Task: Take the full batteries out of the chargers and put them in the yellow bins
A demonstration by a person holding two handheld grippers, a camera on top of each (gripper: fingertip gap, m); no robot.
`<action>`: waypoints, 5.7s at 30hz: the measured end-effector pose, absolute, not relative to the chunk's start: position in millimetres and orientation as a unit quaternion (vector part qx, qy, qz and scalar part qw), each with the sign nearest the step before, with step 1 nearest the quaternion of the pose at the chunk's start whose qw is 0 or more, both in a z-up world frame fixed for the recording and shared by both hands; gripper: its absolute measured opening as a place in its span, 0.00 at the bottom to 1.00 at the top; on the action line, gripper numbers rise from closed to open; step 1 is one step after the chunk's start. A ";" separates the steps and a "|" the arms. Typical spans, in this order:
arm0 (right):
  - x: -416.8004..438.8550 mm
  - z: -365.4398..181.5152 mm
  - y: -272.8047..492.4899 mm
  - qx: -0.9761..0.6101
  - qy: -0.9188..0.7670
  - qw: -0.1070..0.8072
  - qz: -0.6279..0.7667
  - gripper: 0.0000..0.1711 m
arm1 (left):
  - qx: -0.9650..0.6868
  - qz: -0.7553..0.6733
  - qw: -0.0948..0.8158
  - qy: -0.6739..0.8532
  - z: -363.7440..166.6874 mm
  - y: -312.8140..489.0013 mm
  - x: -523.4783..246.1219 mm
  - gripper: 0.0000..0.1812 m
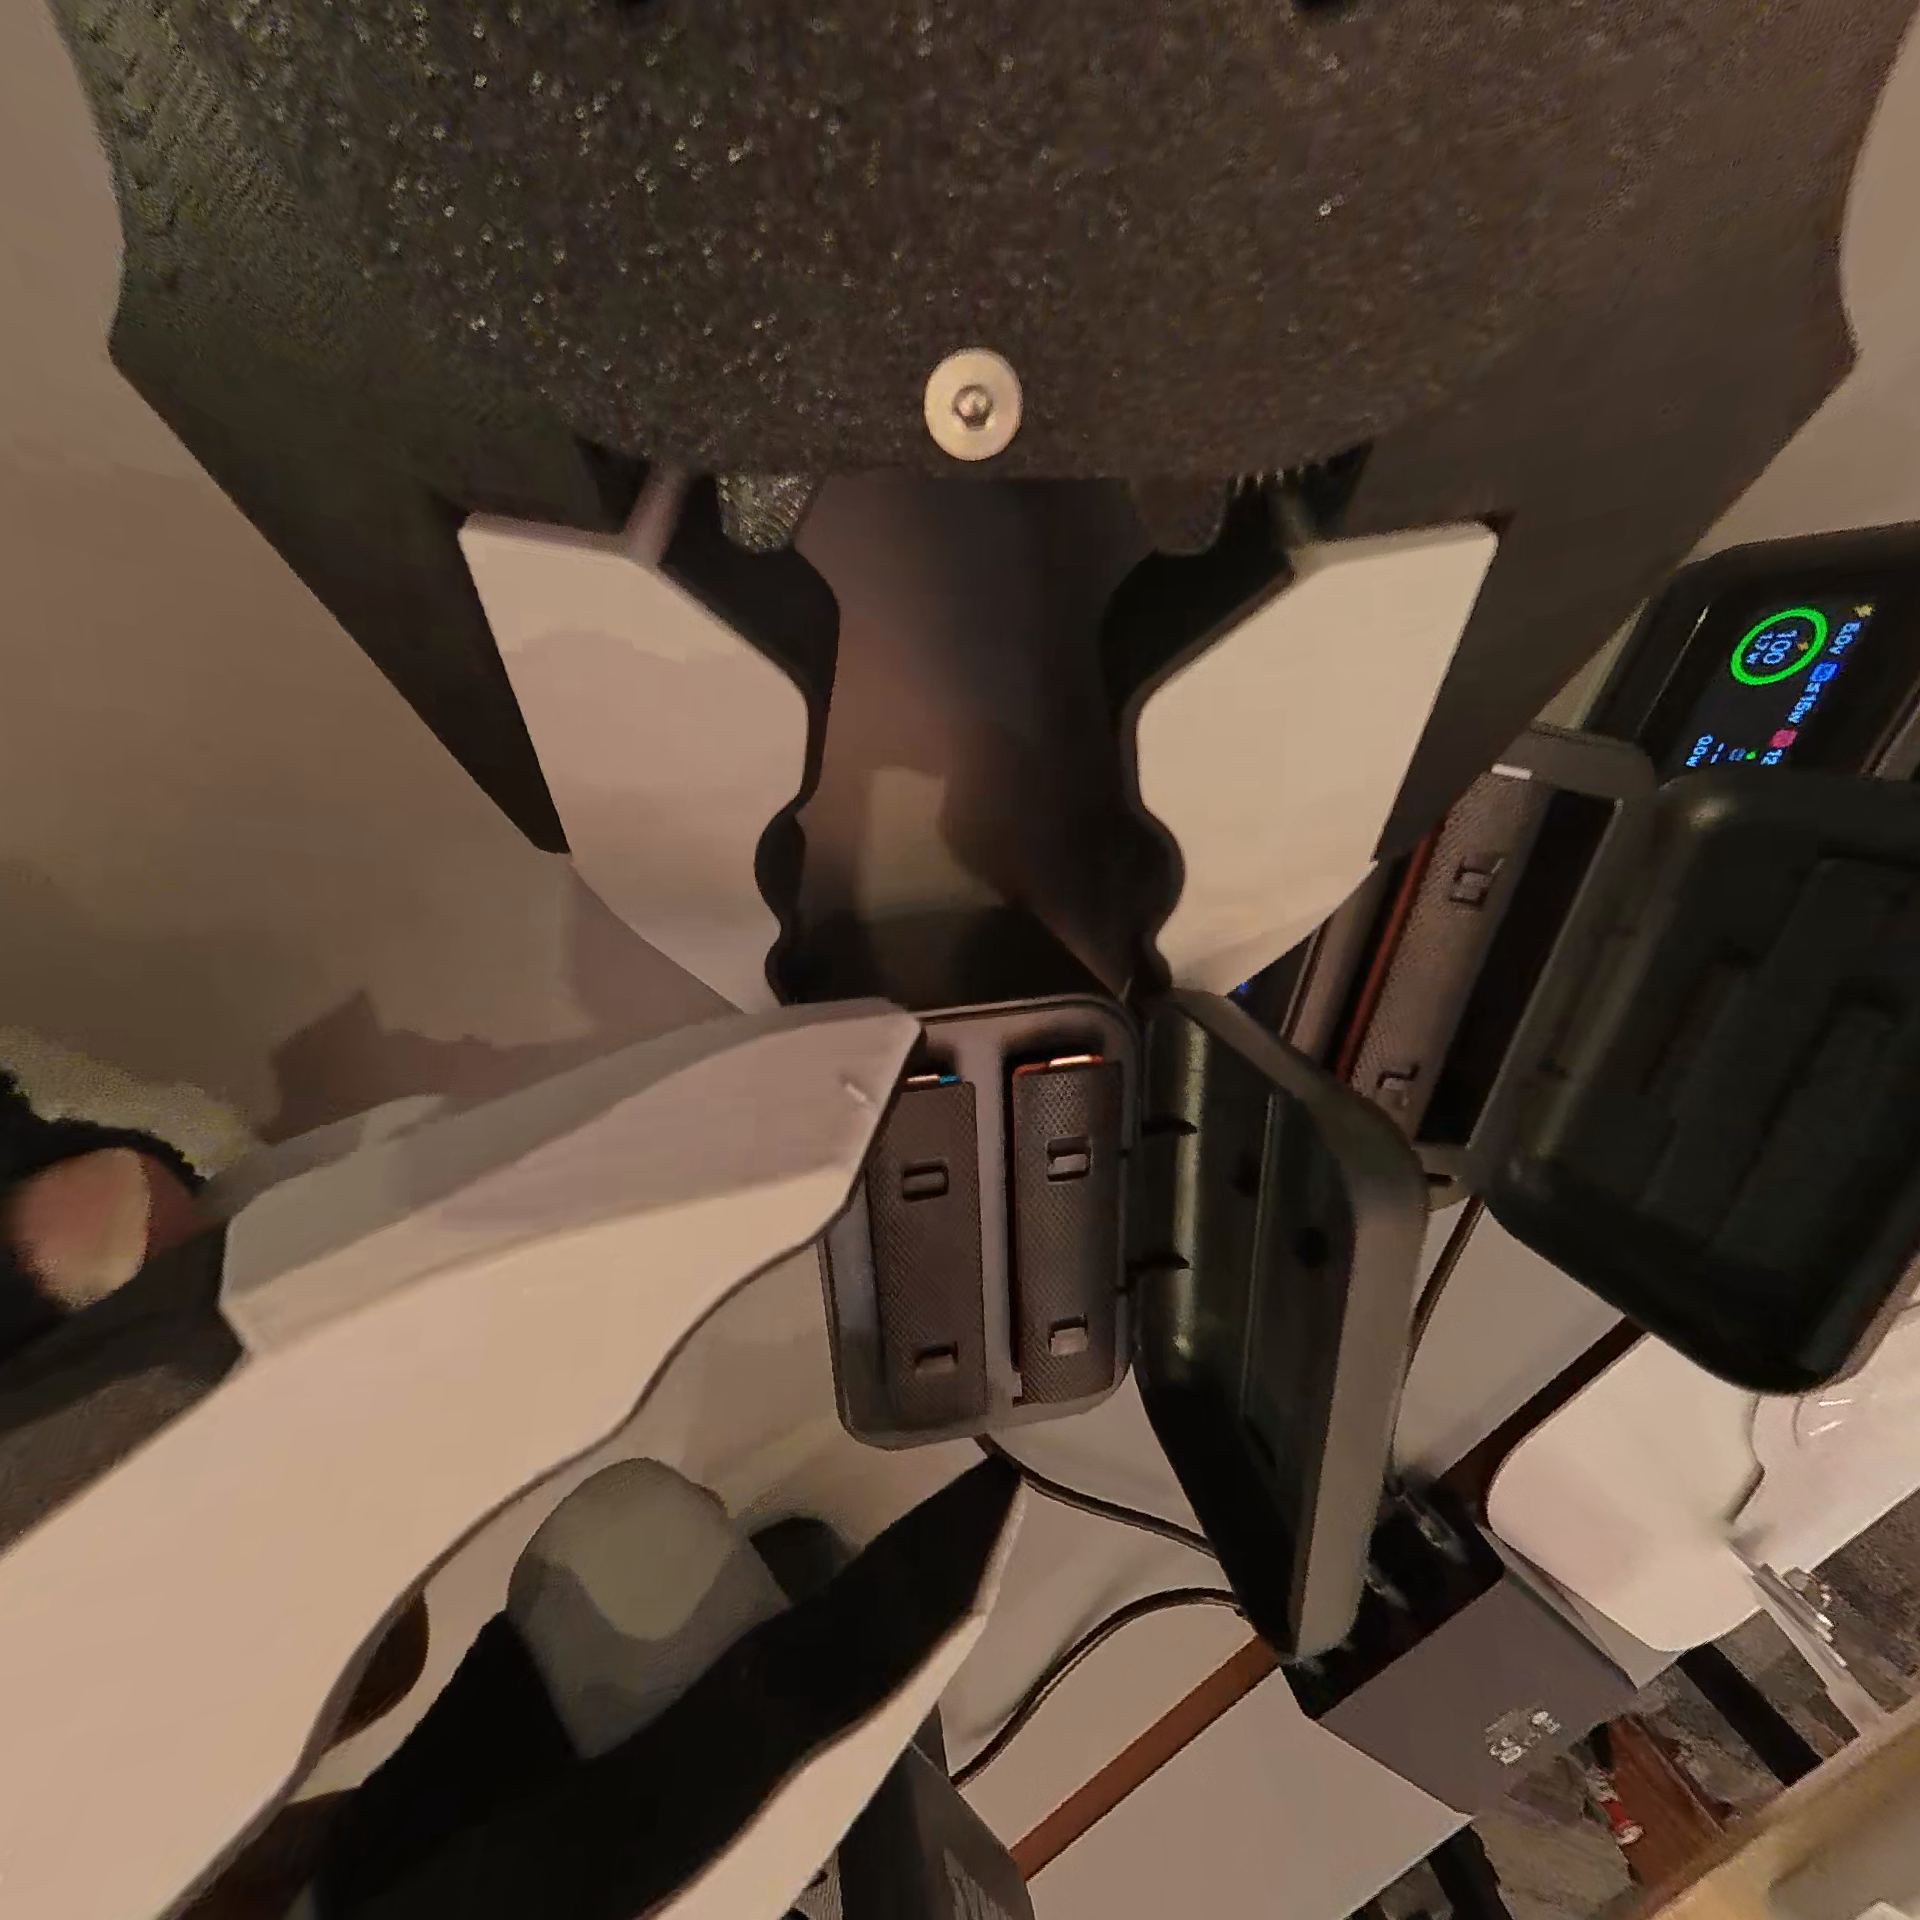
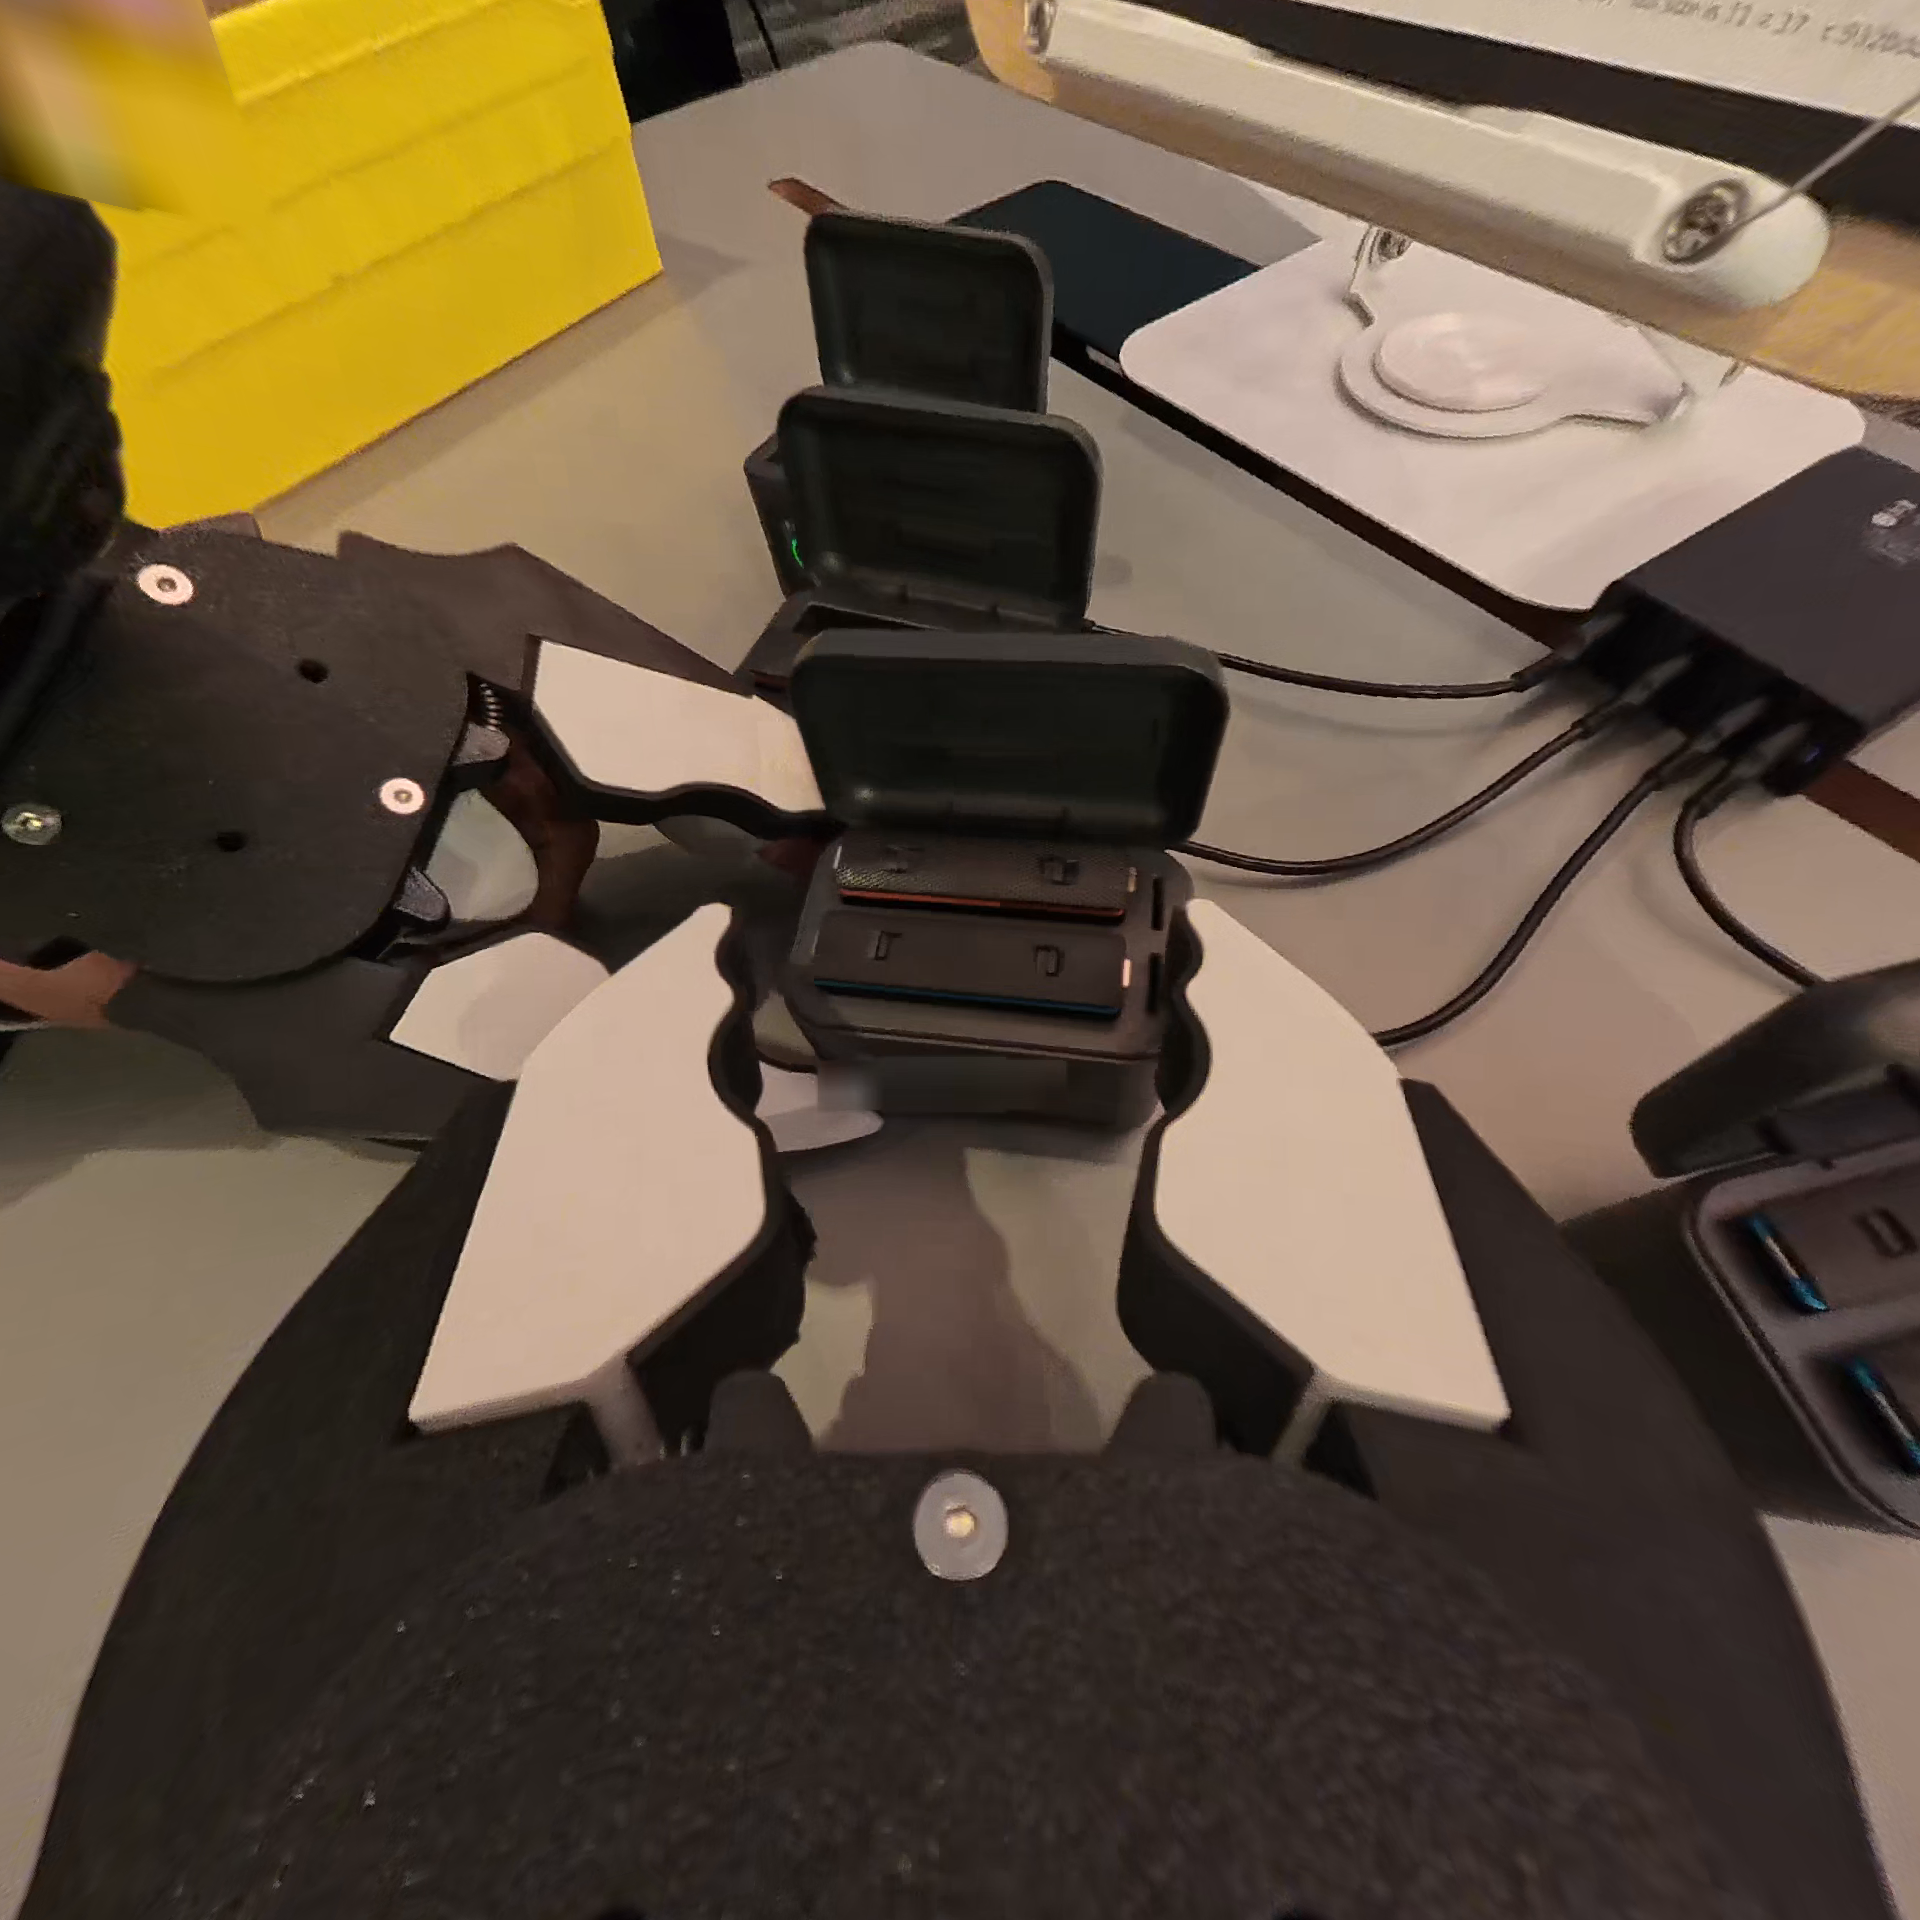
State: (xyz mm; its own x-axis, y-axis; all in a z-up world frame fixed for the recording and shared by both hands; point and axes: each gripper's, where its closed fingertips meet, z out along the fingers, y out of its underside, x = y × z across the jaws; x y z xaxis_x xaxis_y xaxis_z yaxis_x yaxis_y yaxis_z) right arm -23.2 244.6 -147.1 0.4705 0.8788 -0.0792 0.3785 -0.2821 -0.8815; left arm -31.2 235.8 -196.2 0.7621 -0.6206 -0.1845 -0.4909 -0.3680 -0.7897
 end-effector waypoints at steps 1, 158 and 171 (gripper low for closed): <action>-23.4 -148.9 244.0 -0.747 -0.426 0.425 0.283 0.43 | -0.824 -0.070 0.451 0.337 -196.2 236.0 -31.5 0.33; 139.0 -28.1 149.8 -0.622 -0.709 0.332 -0.006 0.08 | -0.611 -0.244 0.615 0.435 -95.2 111.3 26.9 0.05; 364.8 -105.7 165.7 -0.767 -0.633 0.079 -0.071 0.08 | -0.638 -0.198 0.689 0.281 -74.2 146.6 -24.6 0.00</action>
